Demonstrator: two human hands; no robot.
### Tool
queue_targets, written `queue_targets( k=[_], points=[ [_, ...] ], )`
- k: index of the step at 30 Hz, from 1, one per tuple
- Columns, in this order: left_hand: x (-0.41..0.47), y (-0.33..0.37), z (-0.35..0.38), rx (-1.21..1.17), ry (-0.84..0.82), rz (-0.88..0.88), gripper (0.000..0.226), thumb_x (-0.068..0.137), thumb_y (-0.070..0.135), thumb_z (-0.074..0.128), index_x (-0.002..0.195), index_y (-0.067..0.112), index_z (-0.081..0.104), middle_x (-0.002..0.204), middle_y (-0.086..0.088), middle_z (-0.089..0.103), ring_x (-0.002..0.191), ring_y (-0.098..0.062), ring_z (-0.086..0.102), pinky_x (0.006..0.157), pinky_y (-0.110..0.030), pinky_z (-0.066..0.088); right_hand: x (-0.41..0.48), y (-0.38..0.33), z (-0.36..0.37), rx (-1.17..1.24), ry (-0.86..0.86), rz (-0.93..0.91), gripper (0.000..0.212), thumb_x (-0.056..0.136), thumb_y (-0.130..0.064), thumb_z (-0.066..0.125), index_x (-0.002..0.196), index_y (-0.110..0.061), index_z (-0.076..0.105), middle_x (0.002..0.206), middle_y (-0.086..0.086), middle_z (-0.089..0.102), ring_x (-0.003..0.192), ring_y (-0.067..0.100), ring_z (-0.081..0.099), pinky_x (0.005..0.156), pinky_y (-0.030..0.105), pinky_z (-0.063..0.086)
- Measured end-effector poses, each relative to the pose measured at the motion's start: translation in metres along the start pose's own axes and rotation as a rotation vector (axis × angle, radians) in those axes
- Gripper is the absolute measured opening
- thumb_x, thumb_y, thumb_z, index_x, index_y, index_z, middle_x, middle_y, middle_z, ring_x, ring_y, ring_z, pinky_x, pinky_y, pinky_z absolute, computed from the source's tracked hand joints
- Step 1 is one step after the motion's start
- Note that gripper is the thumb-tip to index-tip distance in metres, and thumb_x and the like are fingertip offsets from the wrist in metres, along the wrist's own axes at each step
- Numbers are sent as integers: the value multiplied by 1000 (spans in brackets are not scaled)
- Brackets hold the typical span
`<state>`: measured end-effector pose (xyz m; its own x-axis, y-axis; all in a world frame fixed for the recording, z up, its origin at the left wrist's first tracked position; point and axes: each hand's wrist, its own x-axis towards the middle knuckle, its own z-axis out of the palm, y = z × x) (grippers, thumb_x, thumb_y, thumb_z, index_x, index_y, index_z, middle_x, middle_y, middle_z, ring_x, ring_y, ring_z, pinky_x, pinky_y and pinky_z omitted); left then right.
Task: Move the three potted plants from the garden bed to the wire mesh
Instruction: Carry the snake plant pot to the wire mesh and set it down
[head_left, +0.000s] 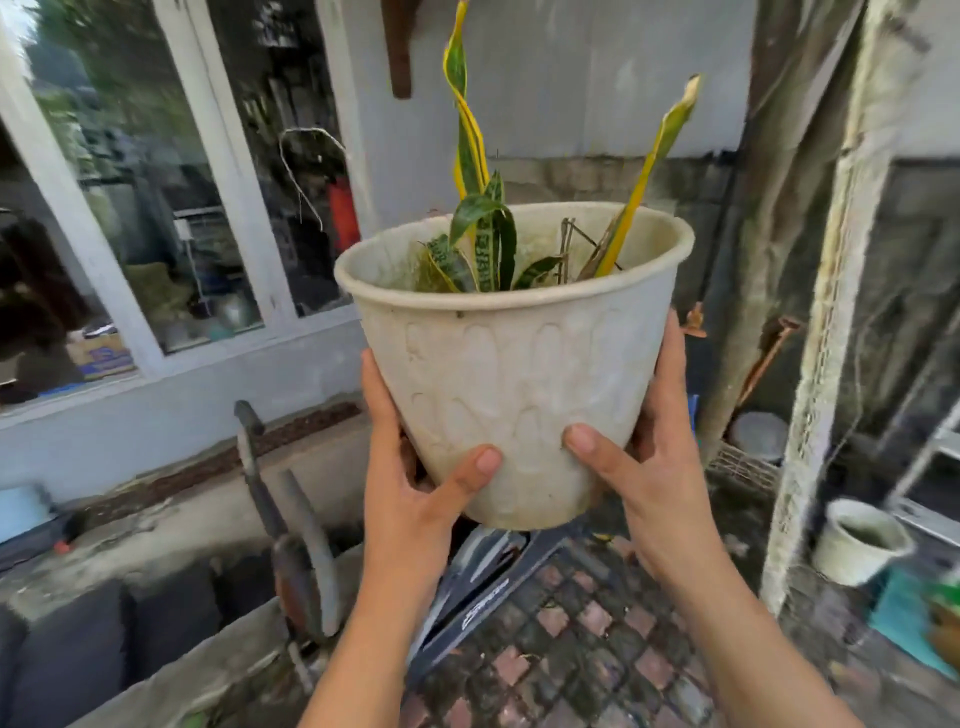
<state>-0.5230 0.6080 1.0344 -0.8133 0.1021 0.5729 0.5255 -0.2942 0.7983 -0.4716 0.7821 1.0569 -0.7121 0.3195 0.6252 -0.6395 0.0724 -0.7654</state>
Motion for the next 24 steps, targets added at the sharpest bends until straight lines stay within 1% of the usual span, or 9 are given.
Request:
queue_targets(
  k=[2, 4, 6, 10, 13, 15, 18, 22, 24],
  points=[
    [12, -14, 42, -81, -53, -23, 120, 58, 66, 97, 155, 70, 28, 166, 30, 43, 148, 2, 52, 100, -17, 58, 11, 0, -42, -47, 43, -7, 112, 71, -29, 83, 160, -44, 18, 167, -11, 37, 149, 9, 44, 118, 39, 44],
    [24, -29, 80, -134, -115, -41, 123, 57, 65, 98, 158, 66, 28, 166, 29, 45, 148, 0, 53, 99, -19, 59, 20, 2, -81, -94, 86, -6, 115, 71, -32, 85, 163, -44, 17, 166, -19, 37, 148, 5, 43, 117, 32, 44],
    [35, -46, 115, -164, -176, -53, 124, 57, 65, 98, 159, 63, 28, 168, 23, 44, 149, -4, 53, 99, -21, 60, 28, 6, -114, -140, 137, -9, 117, 72, -34, 85, 165, -42, 14, 165, -22, 36, 149, 4, 42, 117, 32, 45],
    [55, -88, 174, -237, -267, -107, 128, 53, 64, 101, 160, 60, 30, 172, 11, 42, 154, -17, 51, 107, -34, 61, 38, 18, -170, -188, 248, -1, 118, 73, -36, 88, 164, -44, 13, 163, -26, 38, 148, 2, 44, 113, 25, 48],
    [70, -125, 223, -301, -355, -128, 126, 55, 65, 100, 159, 65, 28, 170, 21, 42, 154, -11, 49, 115, -41, 54, 48, 29, -214, -246, 335, 8, 118, 69, -52, 92, 161, -52, 18, 166, -15, 38, 150, 13, 43, 121, 46, 42],
    [79, -152, 260, -346, -421, -142, 121, 58, 65, 99, 156, 71, 27, 168, 28, 42, 154, -6, 49, 117, -42, 52, 56, 38, -247, -294, 395, 3, 119, 68, -53, 92, 161, -51, 18, 166, -10, 39, 151, 18, 43, 121, 56, 39],
    [93, -193, 317, -431, -540, -163, 124, 64, 61, 98, 161, 65, 21, 171, 25, 39, 156, -8, 46, 119, -44, 52, 68, 50, -293, -375, 501, -14, 119, 70, -44, 92, 163, -44, 18, 168, -3, 37, 152, 21, 42, 121, 58, 37],
    [110, -234, 397, -576, -706, -218, 122, 71, 52, 97, 164, 61, 20, 171, 23, 41, 154, -7, 49, 110, -30, 57, 79, 54, -353, -483, 637, -7, 120, 71, -49, 92, 164, -44, 17, 168, -3, 37, 152, 22, 41, 119, 59, 39],
    [112, -251, 439, -610, -764, -208, 121, 72, 52, 97, 165, 58, 20, 176, 14, 35, 159, -16, 44, 118, -42, 53, 79, 52, -381, -524, 707, -5, 120, 69, -52, 92, 163, -46, 18, 168, -1, 36, 153, 24, 40, 119, 60, 38]
  ],
)
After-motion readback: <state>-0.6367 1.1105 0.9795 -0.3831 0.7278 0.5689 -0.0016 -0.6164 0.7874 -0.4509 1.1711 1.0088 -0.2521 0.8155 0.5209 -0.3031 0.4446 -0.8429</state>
